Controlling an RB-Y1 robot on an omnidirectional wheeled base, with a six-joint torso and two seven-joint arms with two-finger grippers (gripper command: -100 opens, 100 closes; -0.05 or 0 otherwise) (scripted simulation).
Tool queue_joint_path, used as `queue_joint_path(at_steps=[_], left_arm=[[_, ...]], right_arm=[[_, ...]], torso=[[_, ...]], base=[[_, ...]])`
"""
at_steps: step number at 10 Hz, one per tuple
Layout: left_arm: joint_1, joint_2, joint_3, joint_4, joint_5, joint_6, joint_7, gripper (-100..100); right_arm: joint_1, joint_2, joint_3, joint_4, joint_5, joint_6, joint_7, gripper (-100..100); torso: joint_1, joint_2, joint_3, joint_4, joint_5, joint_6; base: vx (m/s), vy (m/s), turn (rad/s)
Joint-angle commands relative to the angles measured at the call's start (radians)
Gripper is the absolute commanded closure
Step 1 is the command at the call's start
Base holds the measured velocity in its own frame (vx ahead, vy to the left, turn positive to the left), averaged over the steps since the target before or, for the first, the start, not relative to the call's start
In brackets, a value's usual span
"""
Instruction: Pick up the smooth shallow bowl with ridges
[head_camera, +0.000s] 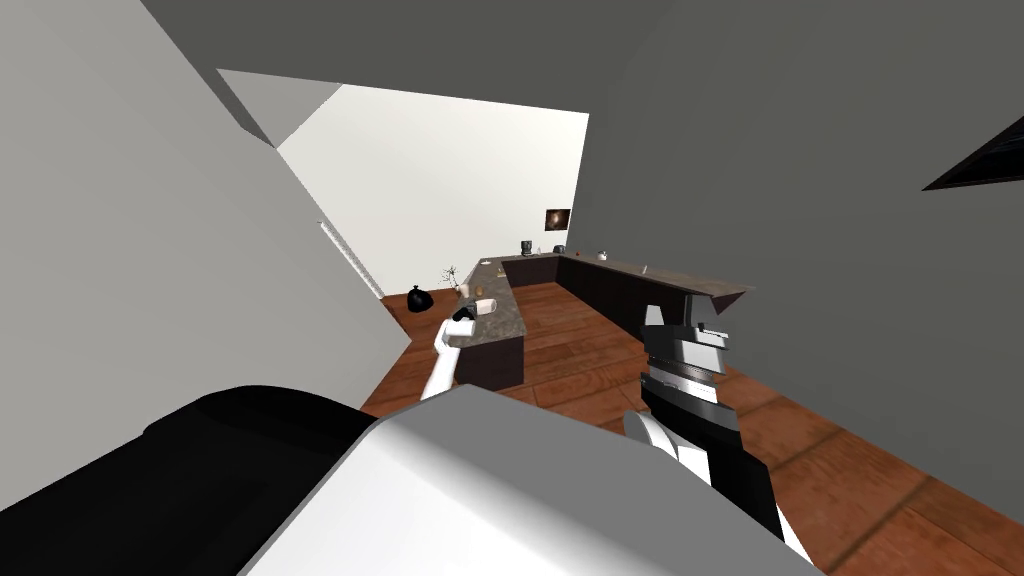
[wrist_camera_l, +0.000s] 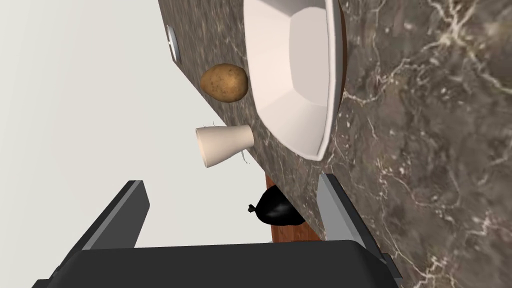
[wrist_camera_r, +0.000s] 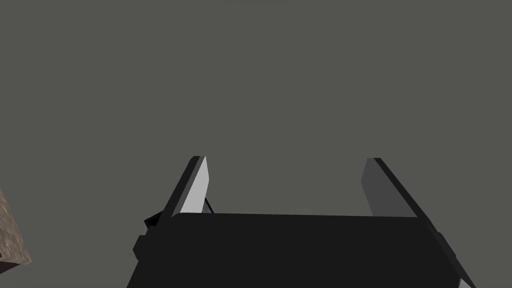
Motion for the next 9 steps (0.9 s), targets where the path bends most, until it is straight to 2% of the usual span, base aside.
queue_joint_path(at_steps=[1,2,5,6,8,9], left_arm=[[-0.020,-0.004,0.007,0.023,-0.001,0.050,0.000,-100],[-0.020,-0.004,0.007,0.023,-0.001,0.059,0.000,-100],[-0.048,-0.015,0.017,0.051,-0.002,0.139,0.000,-100],[-0.048,-0.015,0.017,0.051,-0.002,0.147,0.000,-100],[-0.069,-0.028,0.024,0.075,-0.002,0.210,-0.001,-100],[-0.069,-0.028,0.024,0.075,-0.002,0.221,-0.001,-100]], right_arm=[[0.000,0.000,0.000,0.000,0.000,0.000,0.000,0],[0.000,0.000,0.000,0.000,0.000,0.000,0.000,0],[0.000,0.000,0.000,0.000,0.000,0.000,0.000,0],[0.000,0.000,0.000,0.000,0.000,0.000,0.000,0],[0.000,0.000,0.000,0.000,0.000,0.000,0.000,0],[0.000,0.000,0.000,0.000,0.000,0.000,0.000,0]], torso=[[0.000,0.000,0.000,0.000,0.000,0.000],[0.000,-0.001,0.000,0.000,0.000,0.000],[0.000,0.001,0.000,0.000,0.000,0.000],[0.001,0.000,0.000,0.000,0.000,0.000],[0.001,0.001,0.001,0.000,0.000,0.000],[0.000,0.000,0.000,0.000,0.000,0.000]], base=[[0.070,0.022,0.002],[0.053,0.019,-0.004],[0.058,0.026,0.004],[0.048,0.027,0.000],[0.063,0.031,0.008],[0.077,0.016,0.004]])
